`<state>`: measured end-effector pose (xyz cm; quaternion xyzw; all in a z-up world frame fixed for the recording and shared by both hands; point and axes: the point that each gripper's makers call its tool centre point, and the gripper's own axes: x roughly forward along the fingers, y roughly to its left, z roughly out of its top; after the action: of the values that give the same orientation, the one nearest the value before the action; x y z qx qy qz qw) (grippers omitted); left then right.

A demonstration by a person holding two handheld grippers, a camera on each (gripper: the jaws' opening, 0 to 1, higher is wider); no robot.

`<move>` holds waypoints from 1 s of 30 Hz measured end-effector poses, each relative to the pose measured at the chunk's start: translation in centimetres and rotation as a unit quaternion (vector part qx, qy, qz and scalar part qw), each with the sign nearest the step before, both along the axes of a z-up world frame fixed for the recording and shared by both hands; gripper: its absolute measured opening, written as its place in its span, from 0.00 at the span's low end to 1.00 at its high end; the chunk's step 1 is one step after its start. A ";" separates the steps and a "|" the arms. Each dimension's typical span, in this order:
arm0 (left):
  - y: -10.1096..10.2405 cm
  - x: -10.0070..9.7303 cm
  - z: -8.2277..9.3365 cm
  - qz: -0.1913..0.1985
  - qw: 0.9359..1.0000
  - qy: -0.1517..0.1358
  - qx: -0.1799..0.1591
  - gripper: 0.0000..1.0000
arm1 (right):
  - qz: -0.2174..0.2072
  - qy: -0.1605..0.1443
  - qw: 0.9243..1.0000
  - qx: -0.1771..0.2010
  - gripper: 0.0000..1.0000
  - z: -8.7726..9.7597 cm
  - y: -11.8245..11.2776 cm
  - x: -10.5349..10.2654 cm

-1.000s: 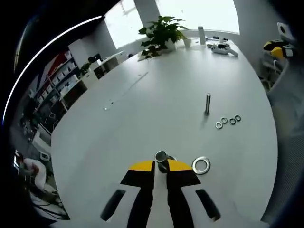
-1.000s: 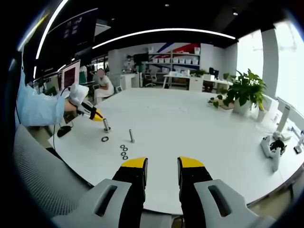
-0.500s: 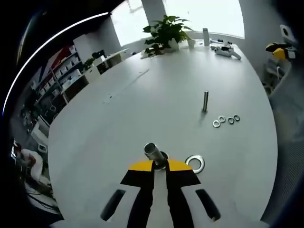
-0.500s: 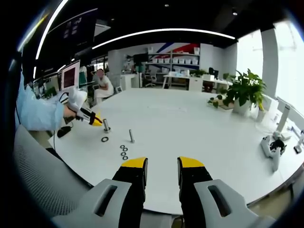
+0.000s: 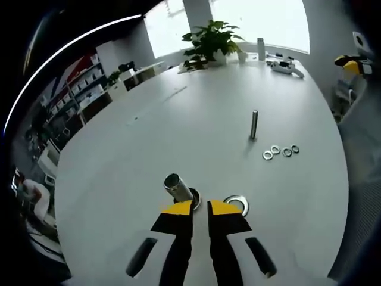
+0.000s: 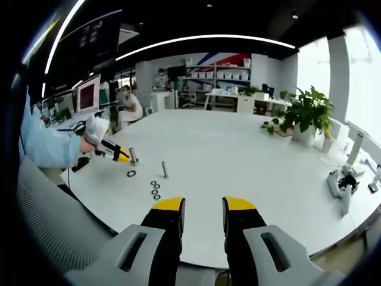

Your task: Place the washer onto the threaded stud by aligning its center hole with the stud, sliding it down to the base, and recovering from edge contact or off-axis alignment until the washer reaches the visible bottom stop.

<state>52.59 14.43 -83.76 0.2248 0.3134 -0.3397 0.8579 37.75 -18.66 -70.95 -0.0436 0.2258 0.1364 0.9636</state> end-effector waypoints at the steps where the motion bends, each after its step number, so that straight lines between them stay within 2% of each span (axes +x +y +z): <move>1: -0.1 -0.1 -0.1 -0.002 1.000 0.001 0.000 0.07 | 0.000 0.000 1.000 0.000 0.27 0.0 0.0 0.0; 21: -1.2 -1.1 -3.0 -0.024 0.999 0.033 0.009 0.07 | -0.003 0.002 1.000 0.001 0.27 -0.1 -0.1 -0.1; 30: -1.6 -1.1 -3.3 -0.028 0.999 0.036 0.008 0.06 | -0.004 0.002 1.000 0.001 0.27 0.0 -0.1 -0.1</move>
<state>51.51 12.82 -87.04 0.2275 0.3404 -0.3686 0.8346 37.66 -18.77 -70.97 -0.0410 0.2275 0.1331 0.9638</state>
